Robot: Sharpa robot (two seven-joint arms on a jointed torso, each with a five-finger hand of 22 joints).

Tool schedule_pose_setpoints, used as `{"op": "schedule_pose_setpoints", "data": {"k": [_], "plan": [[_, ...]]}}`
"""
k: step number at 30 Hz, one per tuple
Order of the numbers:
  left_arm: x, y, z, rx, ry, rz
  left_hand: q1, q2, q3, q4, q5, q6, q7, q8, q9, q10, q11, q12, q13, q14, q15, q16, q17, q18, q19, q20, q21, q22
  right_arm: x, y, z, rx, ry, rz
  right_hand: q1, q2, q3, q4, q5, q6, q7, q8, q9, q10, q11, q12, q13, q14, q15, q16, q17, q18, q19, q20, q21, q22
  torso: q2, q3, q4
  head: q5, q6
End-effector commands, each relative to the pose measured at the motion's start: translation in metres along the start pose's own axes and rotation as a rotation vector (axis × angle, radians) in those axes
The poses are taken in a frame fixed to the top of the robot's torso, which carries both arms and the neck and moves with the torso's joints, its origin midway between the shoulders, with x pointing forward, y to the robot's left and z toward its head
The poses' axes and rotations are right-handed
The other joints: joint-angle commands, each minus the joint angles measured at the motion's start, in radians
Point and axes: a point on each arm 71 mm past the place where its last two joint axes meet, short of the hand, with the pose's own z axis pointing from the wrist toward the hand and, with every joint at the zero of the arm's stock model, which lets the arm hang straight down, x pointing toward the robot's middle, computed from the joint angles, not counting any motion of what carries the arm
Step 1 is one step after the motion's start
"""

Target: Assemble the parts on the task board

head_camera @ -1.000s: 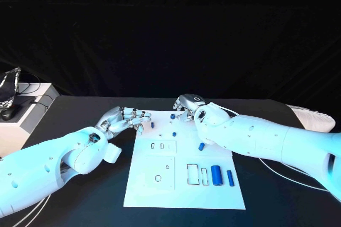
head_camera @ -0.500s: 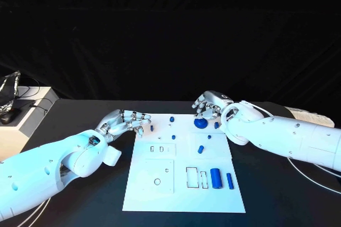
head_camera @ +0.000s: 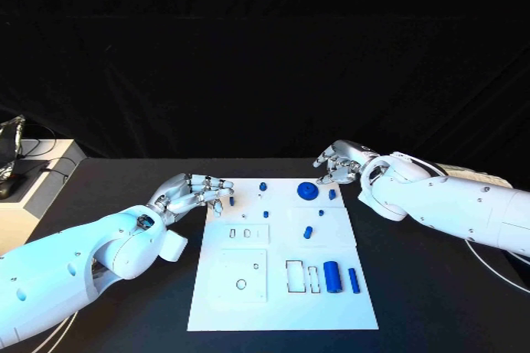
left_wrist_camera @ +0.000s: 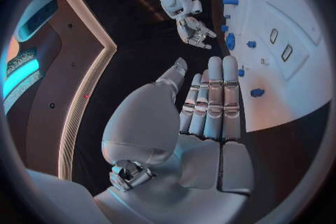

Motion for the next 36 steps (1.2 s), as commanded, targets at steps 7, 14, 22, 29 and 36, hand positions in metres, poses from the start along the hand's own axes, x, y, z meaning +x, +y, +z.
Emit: {"op": "schedule_pose_setpoints", "data": {"k": [7,14,22,29,36], "plan": [[0.003,0.0,0.0,0.008,0.023,-0.007,0.001,0.006,0.0,-0.005,-0.004,-0.006,0.001,0.009,0.0,-0.008,0.003,0.006,-0.001,0.004,0.003,-0.013,-0.01,0.016,0.007,0.006,-0.016,-0.009,0.01,0.0,0.008,0.059,0.081,-0.049,-0.02,0.003,0.0,0.006,-0.018,-0.003,0.008,-0.006,0.0,0.056,-0.016,0.029,0.071,0.026,0.003,0.028,0.117,0.004,0.071,0.005,0.073,0.085,0.001,-0.0032,0.0019,-0.001,-0.005],[0.003,0.0,0.0,0.006,0.023,-0.007,0.001,0.006,0.0,-0.005,-0.004,-0.006,0.001,0.009,0.0,-0.008,0.003,0.006,-0.001,0.003,0.003,-0.013,-0.01,0.016,0.007,0.006,-0.016,-0.009,0.019,0.003,0.012,0.081,0.092,-0.068,-0.017,-0.012,0.003,0.032,-0.04,-0.018,0.01,-0.007,0.0,0.049,-0.014,-0.015,0.043,0.027,0.003,0.014,0.118,0.008,0.07,0.007,0.061,0.076,0.002,-0.004,0.003,-0.004,-0.008],[0.003,0.001,0.0,0.004,0.024,-0.008,0.001,0.007,0.0,-0.005,-0.004,-0.007,0.002,0.01,0.0,-0.008,0.003,0.007,-0.001,0.003,0.003,-0.014,-0.011,0.016,0.008,0.006,-0.018,-0.009,0.031,0.008,0.014,0.091,0.124,-0.083,-0.02,-0.02,0.004,0.064,-0.05,-0.023,0.012,-0.007,0.0,0.055,-0.01,0.038,0.091,0.03,0.007,0.036,0.154,0.004,0.072,0.01,0.098,0.089,0.001,-0.0036,0.0027,-0.006,-0.014],[0.003,0.002,0.0,0.002,0.024,-0.008,0.001,0.007,0.0,-0.005,-0.004,-0.007,0.002,0.01,0.0,-0.008,0.003,0.007,-0.001,0.003,0.003,-0.014,-0.011,0.016,0.008,0.006,-0.018,-0.009,0.037,0.012,0.014,0.09,0.139,-0.076,-0.036,-0.024,0.002,0.081,-0.049,-0.023,0.011,-0.006,0.001,0.06,-0.01,0.059,0.107,0.033,0.008,0.055,0.178,0.0,0.073,0.011,0.129,0.102,0.001,-0.0032,0.0028,-0.004,-0.019],[0.002,0.002,-0.001,0.0,0.024,-0.008,0.001,0.008,0.0,-0.005,-0.004,-0.007,0.002,0.011,-0.001,-0.008,0.003,0.007,-0.001,0.004,0.003,-0.014,-0.012,0.016,0.01,0.006,-0.02,-0.009,0.039,0.012,0.014,0.096,0.148,-0.072,-0.038,-0.02,0.006,0.087,-0.045,-0.02,0.011,-0.006,0.001,0.061,-0.009,0.067,0.114,0.032,0.009,0.063,0.188,-0.001,0.073,0.012,0.14,0.109,0.0,-0.003,0.0012,-0.004,-0.018]]}}
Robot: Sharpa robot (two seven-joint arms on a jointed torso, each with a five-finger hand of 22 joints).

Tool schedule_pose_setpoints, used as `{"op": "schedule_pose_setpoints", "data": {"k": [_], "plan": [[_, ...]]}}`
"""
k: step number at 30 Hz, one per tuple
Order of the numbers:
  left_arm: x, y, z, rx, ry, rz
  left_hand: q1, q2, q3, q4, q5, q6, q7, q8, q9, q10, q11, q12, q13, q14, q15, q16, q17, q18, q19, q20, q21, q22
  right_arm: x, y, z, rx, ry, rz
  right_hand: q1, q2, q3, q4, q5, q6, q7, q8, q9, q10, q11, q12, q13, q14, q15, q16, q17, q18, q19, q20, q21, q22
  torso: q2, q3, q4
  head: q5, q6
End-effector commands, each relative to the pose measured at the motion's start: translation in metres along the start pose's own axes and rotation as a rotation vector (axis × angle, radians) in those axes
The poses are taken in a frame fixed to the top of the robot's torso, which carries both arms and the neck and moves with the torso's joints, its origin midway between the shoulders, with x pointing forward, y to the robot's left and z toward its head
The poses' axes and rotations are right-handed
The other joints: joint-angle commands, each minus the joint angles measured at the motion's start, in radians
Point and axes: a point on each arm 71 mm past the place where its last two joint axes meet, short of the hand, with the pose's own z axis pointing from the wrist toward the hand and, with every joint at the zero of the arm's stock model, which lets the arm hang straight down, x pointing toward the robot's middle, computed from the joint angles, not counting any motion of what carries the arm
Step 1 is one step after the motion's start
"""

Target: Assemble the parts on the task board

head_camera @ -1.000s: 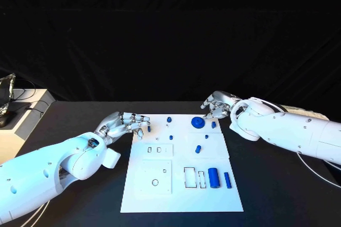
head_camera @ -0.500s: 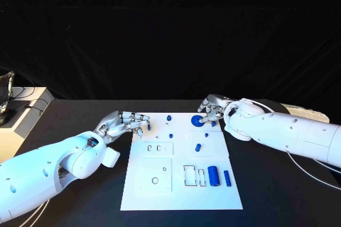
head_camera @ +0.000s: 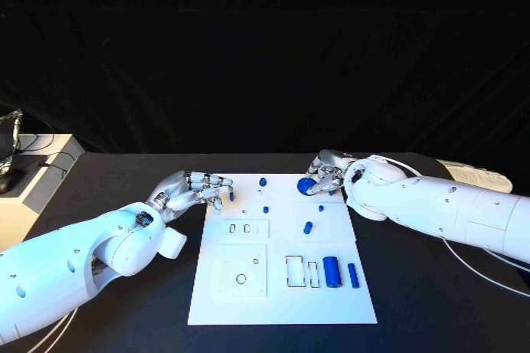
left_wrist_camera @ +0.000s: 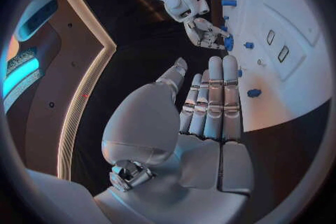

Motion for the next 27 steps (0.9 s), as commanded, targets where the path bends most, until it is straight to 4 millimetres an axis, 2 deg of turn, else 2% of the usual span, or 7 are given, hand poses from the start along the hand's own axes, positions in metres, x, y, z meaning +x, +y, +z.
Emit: {"op": "schedule_pose_setpoints", "data": {"k": [1,8,11,15,19,27], "plan": [[0.0018,-0.0008,0.0002,0.008,0.019,-0.005,0.001,0.008,0.0,-0.005,-0.004,-0.007,0.002,0.003,0.0,-0.005,-0.001,0.007,-0.001,0.004,0.003,-0.004,0.0,0.011,0.006,0.002,-0.002,-0.001,0.0019,-0.0015,0.0001,0.011,0.023,-0.014,-0.01,0.005,0.002,0.005,0.003,-0.012,0.011,-0.002,0.001,0.028,-0.022,0.006,0.003,0.006,0.004,0.007,0.003,-0.001,0.075,0.004,0.006,0.109,0.0,0.0,-0.001,-0.001,0.001],[0.0016,-0.0007,-0.0001,0.007,0.019,-0.005,0.001,0.008,0.0,-0.005,-0.004,-0.007,0.002,0.003,0.0,-0.005,-0.001,0.007,-0.001,0.004,0.003,-0.004,0.0,0.011,0.006,0.002,-0.002,-0.001,0.0025,-0.0027,0.0004,0.015,0.027,-0.014,-0.014,0.017,0.003,0.0,0.021,-0.008,0.011,-0.002,0.0,0.031,-0.023,0.014,0.01,0.006,0.004,0.016,0.013,-0.003,0.076,0.003,0.018,0.116,0.0,0.0005,-0.0002,-0.002,0.001],[0.0015,-0.0006,-0.0001,0.007,0.019,-0.005,0.001,0.008,0.0,-0.005,-0.004,-0.007,0.002,0.003,0.0,-0.005,-0.001,0.007,-0.001,0.004,0.003,-0.004,0.0,0.011,0.006,0.002,-0.002,-0.001,0.0035,-0.0015,0.0007,0.012,0.034,-0.014,-0.017,0.028,0.006,-0.004,0.037,-0.004,0.011,-0.002,0.0,0.031,-0.023,0.016,0.012,0.007,0.004,0.018,0.015,-0.003,0.076,0.003,0.02,0.118,0.0,0.0003,0.0,-0.001,0.001],[0.0016,-0.0006,-0.0002,0.007,0.019,-0.005,0.001,0.008,0.0,-0.005,-0.004,-0.007,0.002,0.003,0.0,-0.005,-0.001,0.007,-0.001,0.004,0.003,-0.004,0.0,0.011,0.006,0.002,-0.002,-0.001,0.0052,-0.0008,0.0012,0.011,0.051,-0.01,-0.036,0.048,0.005,-0.002,0.082,-0.012,0.014,-0.004,-0.001,0.029,-0.022,0.015,0.012,0.006,0.005,0.019,0.016,-0.003,0.076,0.004,0.021,0.12,0.0,-0.0003,0.0005,-0.004,0.0],[0.0013,-0.0005,-0.0004,0.006,0.019,-0.005,0.001,0.008,0.0,-0.005,-0.004,-0.007,0.002,0.003,0.0,-0.005,-0.001,0.007,-0.001,0.004,0.003,-0.004,0.0,0.011,0.006,0.002,-0.002,-0.001,0.0066,-0.0012,0.0019,0.014,0.068,-0.008,-0.05,0.064,0.001,-0.008,0.098,-0.018,0.015,-0.004,-0.001,0.027,-0.021,0.014,0.012,0.006,0.005,0.019,0.015,-0.002,0.076,0.005,0.018,0.121,0.0,-0.0005,0.0,-0.002,-0.001],[0.0011,-0.0005,-0.0008,0.005,0.019,-0.005,0.001,0.008,0.0,-0.005,-0.004,-0.007,0.002,0.003,0.0,-0.005,-0.001,0.007,-0.001,0.004,0.003,-0.004,0.0,0.011,0.006,0.002,-0.002,-0.001,0.0076,-0.0049,0.0037,0.031,0.093,-0.007,-0.057,0.063,-0.003,-0.01,0.108,-0.026,0.017,-0.005,-0.001,0.024,-0.02,0.012,0.011,0.005,0.006,0.018,0.013,-0.002,0.075,0.006,0.016,0.121,0.001,-0.0005,0.0004,0.002,-0.003]]}}
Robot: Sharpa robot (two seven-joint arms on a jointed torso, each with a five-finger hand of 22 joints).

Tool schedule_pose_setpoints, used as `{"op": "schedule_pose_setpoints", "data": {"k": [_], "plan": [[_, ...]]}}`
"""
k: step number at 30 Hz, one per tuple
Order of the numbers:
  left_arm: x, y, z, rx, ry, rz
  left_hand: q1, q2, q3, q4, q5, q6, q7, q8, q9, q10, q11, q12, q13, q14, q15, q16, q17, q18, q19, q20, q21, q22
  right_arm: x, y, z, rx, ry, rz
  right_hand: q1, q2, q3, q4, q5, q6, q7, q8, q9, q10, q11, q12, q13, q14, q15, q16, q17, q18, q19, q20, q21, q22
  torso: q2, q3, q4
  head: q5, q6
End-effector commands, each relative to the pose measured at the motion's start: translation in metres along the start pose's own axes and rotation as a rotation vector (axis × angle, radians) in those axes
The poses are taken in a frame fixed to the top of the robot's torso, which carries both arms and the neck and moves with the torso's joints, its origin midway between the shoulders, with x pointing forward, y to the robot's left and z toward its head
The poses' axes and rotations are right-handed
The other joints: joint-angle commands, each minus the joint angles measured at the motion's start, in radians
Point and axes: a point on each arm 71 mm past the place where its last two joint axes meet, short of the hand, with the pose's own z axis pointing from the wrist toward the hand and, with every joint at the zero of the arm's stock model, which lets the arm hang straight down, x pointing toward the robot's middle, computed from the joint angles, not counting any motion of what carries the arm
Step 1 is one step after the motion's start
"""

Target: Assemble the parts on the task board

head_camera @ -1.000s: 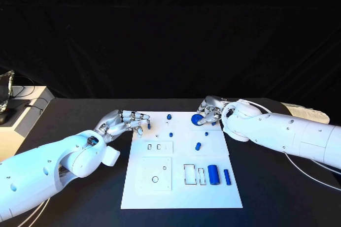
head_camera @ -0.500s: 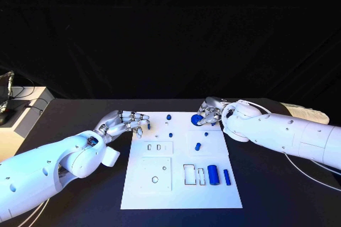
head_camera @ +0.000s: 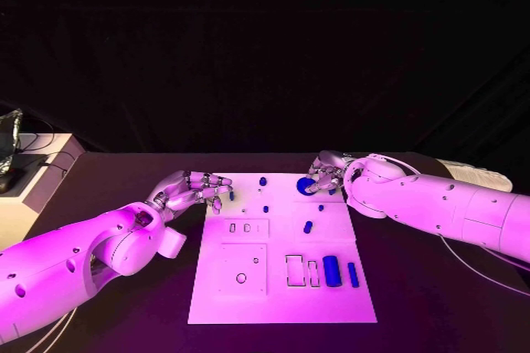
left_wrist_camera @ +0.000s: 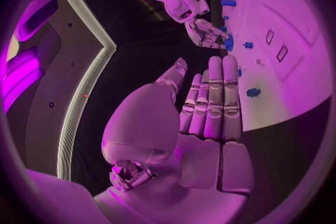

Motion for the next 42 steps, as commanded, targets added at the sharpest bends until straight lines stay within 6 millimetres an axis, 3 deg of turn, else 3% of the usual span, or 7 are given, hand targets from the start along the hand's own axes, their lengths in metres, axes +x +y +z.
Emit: {"op": "schedule_pose_setpoints", "data": {"k": [1,12,16,20,26,35,42], "plan": [[0.002,-0.001,0.0,0.007,0.019,-0.005,0.001,0.008,0.0,-0.005,-0.004,-0.007,0.002,0.003,0.0,-0.005,-0.001,0.007,-0.001,0.004,0.003,-0.004,-0.001,0.011,0.007,0.001,-0.002,-0.001,0.006,-0.003,0.0,0.011,0.059,-0.007,-0.006,0.003,-0.004,-0.002,0.005,-0.022,0.013,-0.004,0.0,0.021,-0.016,0.0,-0.001,0.002,0.002,0.004,-0.001,0.004,0.075,0.006,-0.002,0.121,0.0,0.0004,0.0003,0.003,-0.001],[0.002,-0.001,0.0,0.006,0.02,-0.005,0.001,0.008,0.0,-0.005,-0.004,-0.007,0.002,0.003,0.0,-0.005,-0.001,0.007,-0.001,0.004,0.003,-0.004,-0.001,0.011,0.007,0.001,-0.002,-0.001,0.008,-0.001,0.001,0.011,0.077,-0.012,-0.001,0.003,-0.002,-0.01,0.004,-0.028,0.015,-0.003,0.001,0.015,-0.015,-0.005,-0.005,0.001,0.003,0.002,-0.004,0.004,0.075,0.007,-0.001,0.123,0.0,0.0013,-0.0011,0.004,-0.003],[0.002,-0.001,0.0,0.005,0.02,-0.005,0.001,0.008,0.0,-0.005,-0.004,-0.007,0.002,0.003,0.0,-0.005,-0.001,0.007,-0.001,0.004,0.003,-0.004,-0.001,0.011,0.007,0.001,-0.002,-0.001,0.007,0.0,0.001,0.009,0.062,-0.016,0.014,0.019,0.01,-0.031,0.004,-0.013,0.014,-0.002,0.001,0.014,-0.017,-0.004,-0.006,0.001,0.002,0.003,-0.002,0.002,0.076,0.006,0.002,0.126,0.0,0.0015,-0.0014,0.004,-0.002],[0.001,-0.001,0.0,0.004,0.018,-0.009,0.0,0.01,0.0,-0.004,-0.004,-0.008,0.002,0.004,-0.001,-0.005,0.0,0.007,-0.001,0.004,0.003,-0.002,-0.001,0.011,0.009,0.001,-0.005,0.002,0.006,0.002,0.0,0.003,0.033,-0.014,0.029,0.057,0.077,-0.058,-0.079,0.024,0.004,0.0,0.001,0.014,-0.025,-0.004,-0.005,0.001,-0.003,0.005,0.005,-0.001,0.076,0.003,0.011,0.131,0.0,0.0017,-0.0015,0.004,-0.002],[0.0,0.001,-0.001,-0.003,0.011,-0.028,0.001,0.011,0.001,-0.004,-0.004,-0.008,0.002,0.005,-0.001,-0.005,-0.001,0.007,-0.001,0.004,0.003,-0.002,-0.001,0.011,0.009,0.0,-0.005,0.003,0.003,0.006,-0.002,-0.013,-0.016,0.001,-0.024,0.057,0.158,-0.096,-0.062,0.06,-0.007,-0.005,0.0,0.018,-0.032,-0.009,0.0,0.003,-0.009,0.002,0.017,-0.007,0.077,-0.004,0.015,0.139,-0.001,0.0011,0.0,0.007,-0.001],[-0.002,0.003,-0.002,-0.019,-0.003,-0.06,0.005,0.012,0.003,-0.007,-0.004,-0.007,0.002,0.005,-0.001,-0.004,-0.001,0.008,-0.001,0.004,0.002,-0.001,-0.001,0.012,0.01,0.0,-0.004,0.003,0.002,0.021,-0.008,-0.052,-0.043,0.022,-0.034,0.048,0.157,-0.099,-0.068,0.059,-0.006,-0.005,-0.001,0.02,-0.031,-0.012,0.002,0.003,-0.009,0.001,0.021,-0.007,0.077,-0.005,0.015,0.141,-0.002,0.0008,-0.0008,0.014,0.001],[-0.002,0.004,-0.002,-0.023,-0.004,-0.068,0.005,0.012,0.003,-0.007,-0.004,-0.007,0.002,0.005,-0.001,-0.004,-0.001,0.008,-0.001,0.004,0.002,-0.001,-0.001,0.012,0.01,0.0,-0.004,0.003,0.001,0.048,-0.013,-0.117,-0.072,0.029,-0.034,0.035,0.151,-0.104,-0.074,0.053,-0.004,-0.005,-0.001,0.022,-0.03,-0.012,0.003,0.004,-0.008,-0.001,0.021,-0.007,0.077,-0.005,0.014,0.141,-0.002,0.0,-0.0015,0.017,0.003]]}}
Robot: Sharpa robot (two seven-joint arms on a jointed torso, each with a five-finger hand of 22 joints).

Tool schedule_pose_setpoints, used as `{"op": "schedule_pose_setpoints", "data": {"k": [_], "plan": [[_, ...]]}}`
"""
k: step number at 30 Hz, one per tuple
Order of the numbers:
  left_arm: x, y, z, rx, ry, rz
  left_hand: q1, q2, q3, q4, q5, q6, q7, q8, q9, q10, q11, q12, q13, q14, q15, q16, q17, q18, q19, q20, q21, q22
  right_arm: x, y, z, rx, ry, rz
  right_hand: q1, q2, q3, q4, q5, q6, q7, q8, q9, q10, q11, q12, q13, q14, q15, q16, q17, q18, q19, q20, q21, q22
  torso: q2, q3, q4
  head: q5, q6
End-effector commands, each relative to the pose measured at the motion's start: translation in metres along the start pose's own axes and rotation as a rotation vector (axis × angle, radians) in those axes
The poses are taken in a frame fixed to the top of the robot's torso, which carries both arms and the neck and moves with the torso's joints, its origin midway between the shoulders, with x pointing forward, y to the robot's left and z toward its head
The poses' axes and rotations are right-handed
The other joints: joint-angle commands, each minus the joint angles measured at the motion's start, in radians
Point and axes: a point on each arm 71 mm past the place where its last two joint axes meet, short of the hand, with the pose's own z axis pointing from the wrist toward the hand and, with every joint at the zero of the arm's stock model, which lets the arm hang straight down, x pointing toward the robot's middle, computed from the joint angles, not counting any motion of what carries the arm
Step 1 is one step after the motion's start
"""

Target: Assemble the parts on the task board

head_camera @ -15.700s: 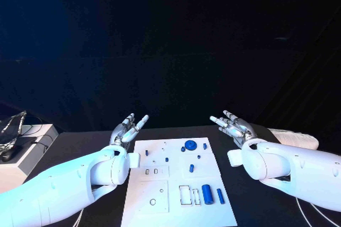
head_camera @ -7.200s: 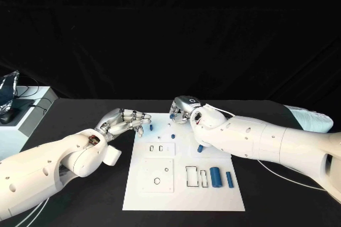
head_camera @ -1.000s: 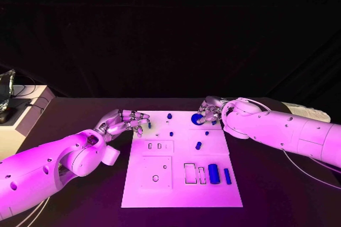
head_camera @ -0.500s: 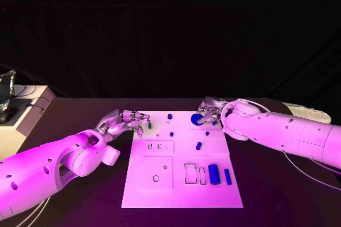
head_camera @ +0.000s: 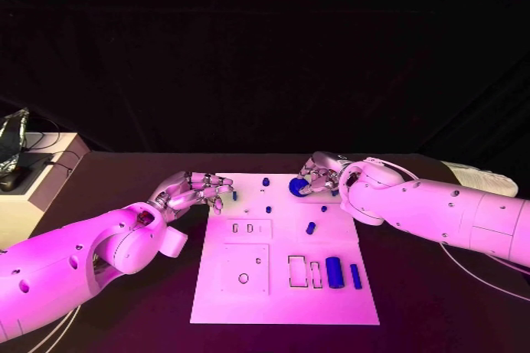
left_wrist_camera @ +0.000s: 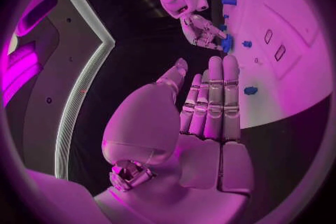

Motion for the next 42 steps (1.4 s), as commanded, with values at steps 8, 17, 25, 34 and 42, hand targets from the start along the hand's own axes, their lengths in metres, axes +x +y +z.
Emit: {"op": "schedule_pose_setpoints", "data": {"k": [8,17,25,34,42], "plan": [[0.003,0.0,0.001,-0.001,0.017,-0.029,-0.003,0.007,0.001,-0.005,-0.004,-0.004,-0.001,0.006,-0.001,-0.004,-0.001,0.003,-0.001,0.004,0.003,0.0,-0.001,0.015,0.006,0.004,-0.005,0.002,0.006,0.042,0.009,-0.084,-0.081,-0.032,0.0,-0.015,-0.011,-0.007,-0.012,0.006,0.024,0.003,0.003,0.013,-0.013,-0.004,0.001,0.0,-0.004,-0.002,0.0,0.001,0.077,-0.004,-0.001,0.141,0.002,-0.0008,0.0014,0.004,0.001],[0.004,0.0,0.001,0.001,0.02,-0.023,-0.003,0.007,0.001,-0.005,-0.004,-0.004,-0.001,0.006,-0.001,-0.004,-0.001,0.003,-0.001,0.004,0.003,0.0,-0.001,0.015,0.006,0.004,-0.005,0.002,0.024,0.068,0.016,-0.119,-0.08,-0.038,0.002,-0.018,-0.017,-0.005,-0.014,-0.004,0.027,0.003,0.003,0.012,-0.011,-0.01,-0.001,0.0,-0.003,-0.006,-0.003,0.002,0.077,-0.003,-0.006,0.14,0.003,-0.0024,0.0024,0.008,-0.003],[0.005,0.0,0.001,0.002,0.022,-0.018,-0.003,0.007,0.001,-0.005,-0.004,-0.004,-0.001,0.006,-0.001,-0.004,-0.001,0.003,-0.001,0.004,0.003,0.0,-0.001,0.015,0.006,0.004,-0.005,0.002,0.036,0.076,0.019,-0.122,-0.074,-0.041,0.003,-0.02,-0.019,-0.005,-0.015,-0.008,0.028,0.003,0.003,0.011,-0.011,-0.012,-0.002,-0.001,-0.002,-0.008,-0.005,0.003,0.076,-0.002,-0.009,0.139,0.005,-0.0037,0.0032,0.01,-0.007],[0.005,0.0,0.001,0.002,0.023,-0.017,-0.003,0.007,0.001,-0.005,-0.004,-0.004,-0.001,0.006,-0.001,-0.004,-0.001,0.003,-0.001,0.004,0.003,0.0,-0.001,0.015,0.006,0.004,-0.005,0.002,0.039,0.078,0.019,-0.124,-0.077,-0.05,0.005,-0.021,-0.022,-0.004,-0.015,-0.008,0.028,0.003,0.003,0.011,-0.011,-0.013,-0.002,0.0,-0.002,-0.01,-0.006,0.004,0.076,-0.002,-0.011,0.139,0.003,-0.0015,0.0017,0.013,-0.014],[0.005,0.0,0.001,0.0,0.025,-0.018,-0.003,0.007,0.001,-0.005,-0.004,-0.004,-0.001,0.006,-0.001,-0.004,-0.001,0.003,-0.001,0.004,0.003,0.0,-0.001,0.015,0.006,0.004,-0.005,0.002,0.042,0.079,0.021,-0.126,-0.084,-0.062,0.006,-0.021,-0.023,-0.003,-0.013,-0.011,0.029,0.003,0.003,0.009,-0.01,-0.017,-0.005,-0.001,-0.002,-0.012,-0.008,0.004,0.076,-0.002,-0.013,0.138,0.003,-0.0005,0.0022,0.014,-0.015]]}}
